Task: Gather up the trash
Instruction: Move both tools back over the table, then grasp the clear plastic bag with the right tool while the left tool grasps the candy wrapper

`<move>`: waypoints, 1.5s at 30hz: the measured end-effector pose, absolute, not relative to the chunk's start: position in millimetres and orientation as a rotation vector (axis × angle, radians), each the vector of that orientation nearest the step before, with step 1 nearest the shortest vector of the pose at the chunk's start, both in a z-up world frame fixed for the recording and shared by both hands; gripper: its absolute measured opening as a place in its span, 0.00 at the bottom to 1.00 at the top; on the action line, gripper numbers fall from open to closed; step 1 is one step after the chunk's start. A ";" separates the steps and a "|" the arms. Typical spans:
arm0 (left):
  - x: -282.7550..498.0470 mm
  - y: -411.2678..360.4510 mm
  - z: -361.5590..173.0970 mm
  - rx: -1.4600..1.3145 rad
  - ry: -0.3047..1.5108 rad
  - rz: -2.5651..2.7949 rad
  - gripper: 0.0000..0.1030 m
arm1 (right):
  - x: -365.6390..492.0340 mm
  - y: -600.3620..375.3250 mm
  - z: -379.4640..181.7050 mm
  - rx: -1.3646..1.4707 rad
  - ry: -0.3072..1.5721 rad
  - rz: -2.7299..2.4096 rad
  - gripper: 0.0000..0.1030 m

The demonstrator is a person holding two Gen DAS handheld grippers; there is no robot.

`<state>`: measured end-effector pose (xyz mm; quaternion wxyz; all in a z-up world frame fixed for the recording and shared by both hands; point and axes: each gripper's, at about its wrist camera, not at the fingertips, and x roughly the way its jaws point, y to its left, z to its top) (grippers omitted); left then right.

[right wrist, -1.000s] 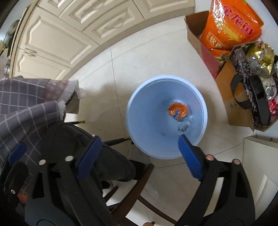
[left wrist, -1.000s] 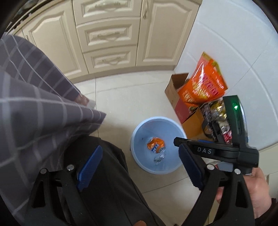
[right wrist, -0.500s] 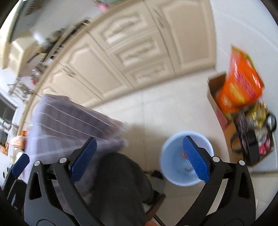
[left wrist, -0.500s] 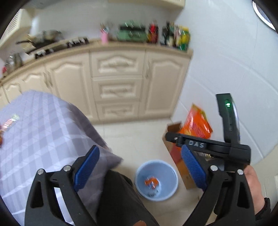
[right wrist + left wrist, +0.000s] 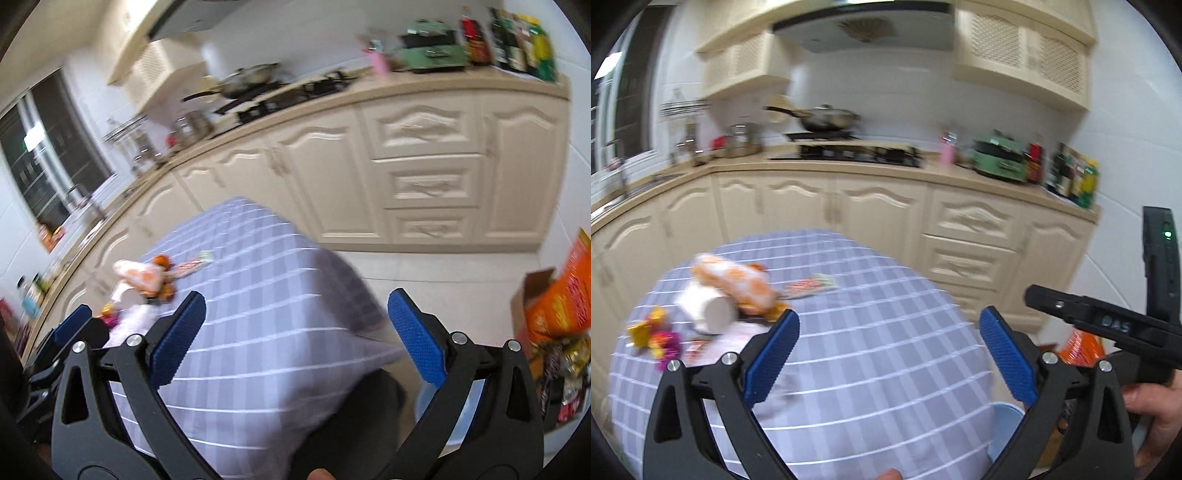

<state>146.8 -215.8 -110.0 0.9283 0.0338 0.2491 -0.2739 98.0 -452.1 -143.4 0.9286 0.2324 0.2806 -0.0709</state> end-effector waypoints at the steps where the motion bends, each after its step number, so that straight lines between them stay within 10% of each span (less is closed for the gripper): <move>1: 149.5 -204.1 -107.9 0.062 0.505 -0.533 0.93 | 104.8 -439.8 -139.9 0.460 0.577 -0.127 0.94; 29: 247.3 7.1 -171.0 -0.004 0.656 -0.030 0.93 | 260.9 -223.2 -202.6 0.341 0.886 0.222 0.94; 31: 255.2 5.2 -176.5 0.004 0.676 -0.039 0.93 | 265.2 -215.6 -210.3 0.322 0.901 0.232 0.66; 39: 292.7 -6.8 -190.0 0.025 0.761 -0.081 0.93 | 241.2 -242.0 -201.2 0.353 0.826 0.237 0.47; 43: 306.0 -10.7 -202.2 0.000 0.840 -0.163 0.42 | 227.2 -264.9 -193.5 0.367 0.790 0.218 0.46; 45: 305.6 -9.1 -203.1 -0.017 0.844 -0.186 0.33 | 220.5 -276.0 -191.2 0.385 0.775 0.220 0.46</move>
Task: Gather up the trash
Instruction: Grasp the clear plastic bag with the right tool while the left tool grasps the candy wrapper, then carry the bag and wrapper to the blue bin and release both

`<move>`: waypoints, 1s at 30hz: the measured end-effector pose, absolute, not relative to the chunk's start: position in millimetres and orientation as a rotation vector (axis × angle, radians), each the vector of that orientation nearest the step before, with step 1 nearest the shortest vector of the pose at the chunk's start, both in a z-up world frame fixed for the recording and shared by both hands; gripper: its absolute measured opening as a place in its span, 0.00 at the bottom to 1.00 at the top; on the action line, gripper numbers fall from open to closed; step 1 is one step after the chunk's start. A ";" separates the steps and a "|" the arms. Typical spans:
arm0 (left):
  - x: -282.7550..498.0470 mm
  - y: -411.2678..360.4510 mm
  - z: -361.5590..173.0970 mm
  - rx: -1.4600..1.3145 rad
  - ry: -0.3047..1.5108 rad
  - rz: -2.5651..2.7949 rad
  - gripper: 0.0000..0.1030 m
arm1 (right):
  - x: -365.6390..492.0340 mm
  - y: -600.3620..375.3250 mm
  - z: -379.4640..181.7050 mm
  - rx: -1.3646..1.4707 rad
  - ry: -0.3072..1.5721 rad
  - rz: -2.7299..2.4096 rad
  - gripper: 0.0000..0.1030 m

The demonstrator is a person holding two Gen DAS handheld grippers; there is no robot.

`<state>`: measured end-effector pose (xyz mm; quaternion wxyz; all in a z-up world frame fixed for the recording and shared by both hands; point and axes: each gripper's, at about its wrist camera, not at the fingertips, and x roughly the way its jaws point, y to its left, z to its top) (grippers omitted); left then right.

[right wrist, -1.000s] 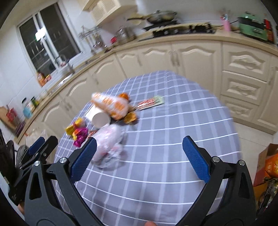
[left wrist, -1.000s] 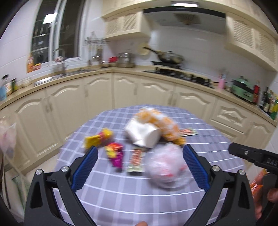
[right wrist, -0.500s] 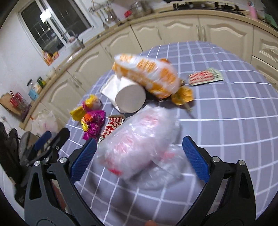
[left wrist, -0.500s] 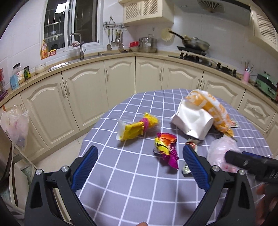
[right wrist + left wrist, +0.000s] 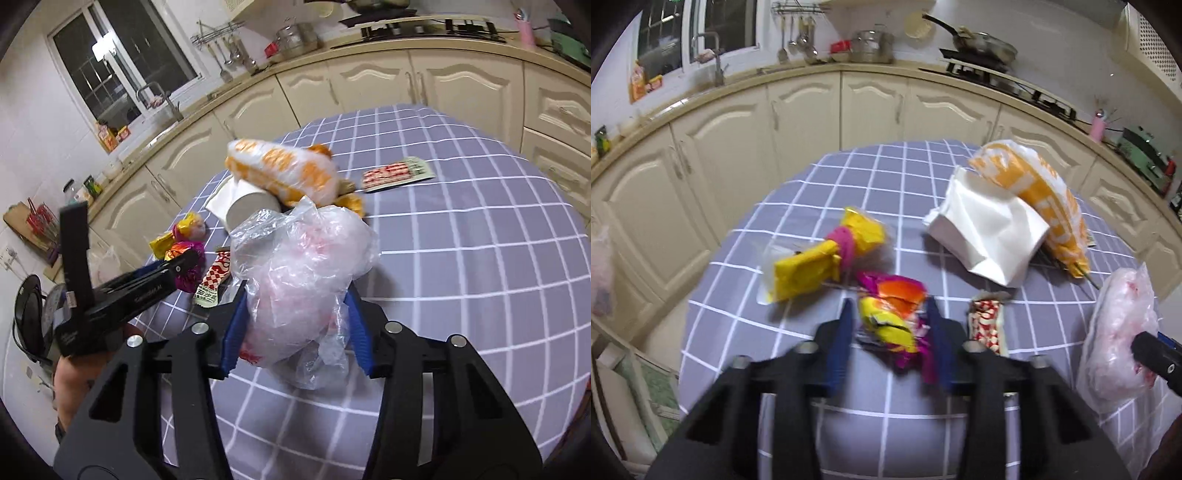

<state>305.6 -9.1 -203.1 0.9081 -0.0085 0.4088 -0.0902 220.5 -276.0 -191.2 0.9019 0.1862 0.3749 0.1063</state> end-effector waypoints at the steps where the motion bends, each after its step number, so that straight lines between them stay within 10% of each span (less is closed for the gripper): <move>1: 303.8 -9.1 -202.7 -0.016 0.836 -0.181 0.32 | 216.3 -280.7 -189.1 0.387 0.764 0.217 0.46; 30: 144.0 -197.5 -99.5 0.016 0.513 -0.577 0.32 | 54.5 -494.0 -139.0 0.603 0.467 -0.070 0.47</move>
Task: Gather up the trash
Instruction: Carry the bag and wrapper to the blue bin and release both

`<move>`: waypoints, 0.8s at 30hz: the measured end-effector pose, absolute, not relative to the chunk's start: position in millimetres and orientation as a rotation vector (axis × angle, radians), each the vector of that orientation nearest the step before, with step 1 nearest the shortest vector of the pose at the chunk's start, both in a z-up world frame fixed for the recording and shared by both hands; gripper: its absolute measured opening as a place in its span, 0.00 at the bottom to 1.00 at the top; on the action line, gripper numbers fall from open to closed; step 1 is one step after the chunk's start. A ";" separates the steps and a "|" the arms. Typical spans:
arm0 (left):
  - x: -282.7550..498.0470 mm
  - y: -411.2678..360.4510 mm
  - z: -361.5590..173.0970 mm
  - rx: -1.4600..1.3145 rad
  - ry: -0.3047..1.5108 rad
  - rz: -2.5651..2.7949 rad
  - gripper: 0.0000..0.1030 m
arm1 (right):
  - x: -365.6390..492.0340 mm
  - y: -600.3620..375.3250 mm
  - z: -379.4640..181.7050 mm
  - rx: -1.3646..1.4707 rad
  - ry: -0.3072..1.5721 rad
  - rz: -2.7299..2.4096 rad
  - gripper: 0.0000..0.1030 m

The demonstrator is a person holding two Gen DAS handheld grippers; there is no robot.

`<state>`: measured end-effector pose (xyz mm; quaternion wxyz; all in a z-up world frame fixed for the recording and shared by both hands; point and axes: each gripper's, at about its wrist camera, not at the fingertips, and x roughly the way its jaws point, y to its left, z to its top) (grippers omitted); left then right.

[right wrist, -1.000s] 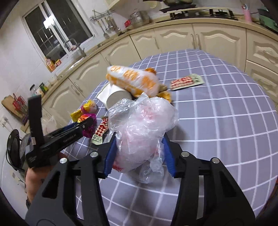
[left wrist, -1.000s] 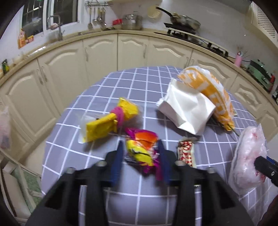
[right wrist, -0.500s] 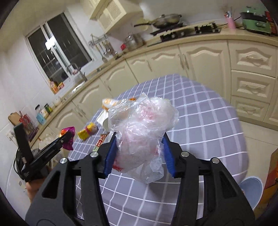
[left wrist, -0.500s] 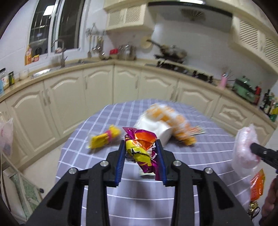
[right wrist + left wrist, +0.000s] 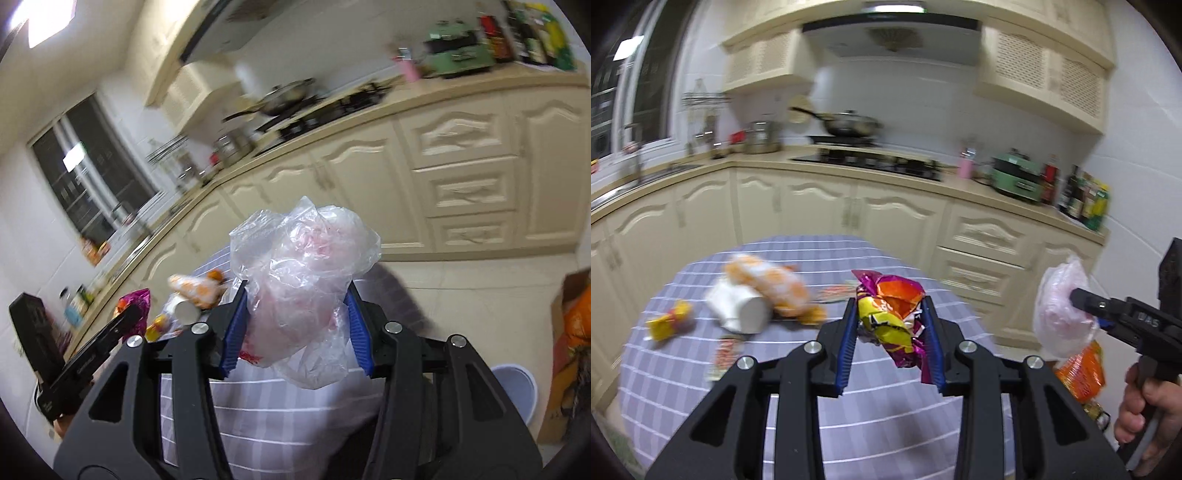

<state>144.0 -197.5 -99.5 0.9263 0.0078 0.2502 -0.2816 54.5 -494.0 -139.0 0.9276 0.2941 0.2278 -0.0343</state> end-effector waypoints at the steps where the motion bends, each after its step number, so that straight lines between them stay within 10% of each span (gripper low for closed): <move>1: 139.2 -213.5 -101.3 0.024 0.518 -0.609 0.32 | 47.8 -503.7 -142.9 0.612 0.469 -0.096 0.47; 24: 63.0 -498.8 -317.6 0.465 0.949 -1.068 0.32 | -61.1 -663.7 -357.0 0.940 0.817 -0.564 0.48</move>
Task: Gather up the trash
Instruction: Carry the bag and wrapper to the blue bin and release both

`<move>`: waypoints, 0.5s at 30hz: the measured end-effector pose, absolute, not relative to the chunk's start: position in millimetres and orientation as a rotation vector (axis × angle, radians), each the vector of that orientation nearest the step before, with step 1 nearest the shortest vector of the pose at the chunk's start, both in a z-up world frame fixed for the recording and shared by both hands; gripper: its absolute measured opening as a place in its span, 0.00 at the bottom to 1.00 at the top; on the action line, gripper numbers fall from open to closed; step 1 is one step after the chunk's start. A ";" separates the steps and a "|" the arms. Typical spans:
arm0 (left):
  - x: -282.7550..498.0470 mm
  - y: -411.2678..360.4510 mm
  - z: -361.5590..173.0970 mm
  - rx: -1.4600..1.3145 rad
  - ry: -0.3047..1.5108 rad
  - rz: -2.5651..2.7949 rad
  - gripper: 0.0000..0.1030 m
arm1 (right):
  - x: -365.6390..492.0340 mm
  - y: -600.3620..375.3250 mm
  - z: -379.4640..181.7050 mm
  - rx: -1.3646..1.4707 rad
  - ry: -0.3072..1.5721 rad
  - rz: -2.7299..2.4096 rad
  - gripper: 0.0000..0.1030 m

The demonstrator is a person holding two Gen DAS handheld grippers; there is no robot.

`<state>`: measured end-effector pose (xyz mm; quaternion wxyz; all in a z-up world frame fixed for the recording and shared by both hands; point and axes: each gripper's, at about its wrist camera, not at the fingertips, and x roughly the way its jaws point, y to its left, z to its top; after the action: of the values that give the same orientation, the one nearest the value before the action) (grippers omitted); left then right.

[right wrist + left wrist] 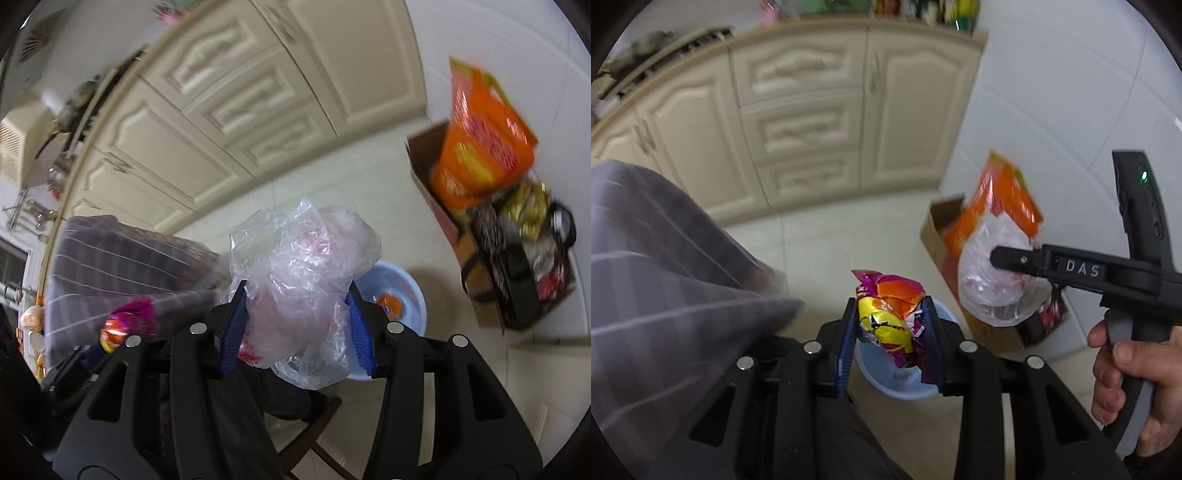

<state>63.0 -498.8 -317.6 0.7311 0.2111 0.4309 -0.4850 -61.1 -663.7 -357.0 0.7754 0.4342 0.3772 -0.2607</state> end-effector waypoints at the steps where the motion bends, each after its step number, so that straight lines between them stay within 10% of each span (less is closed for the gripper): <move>1: 62.8 -505.7 -330.3 0.471 0.975 -1.080 0.32 | -64.5 -662.4 -363.9 0.951 0.827 -0.568 0.48; 7: 69.4 -535.2 -376.2 0.518 1.088 -1.107 0.34 | -58.4 -671.0 -396.6 1.029 0.860 -0.573 0.57; 11: 78.5 -539.0 -387.1 0.517 1.096 -1.074 0.82 | -61.1 -678.3 -415.6 1.099 0.861 -0.587 0.78; 15: 81.7 -526.9 -376.6 0.503 1.064 -1.044 0.86 | -69.4 -678.4 -414.1 1.104 0.846 -0.624 0.92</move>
<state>81.7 -526.9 -376.6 0.7063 0.2262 0.4787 -0.4700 -69.4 -678.4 -414.1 0.7234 0.5000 0.3830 -0.2829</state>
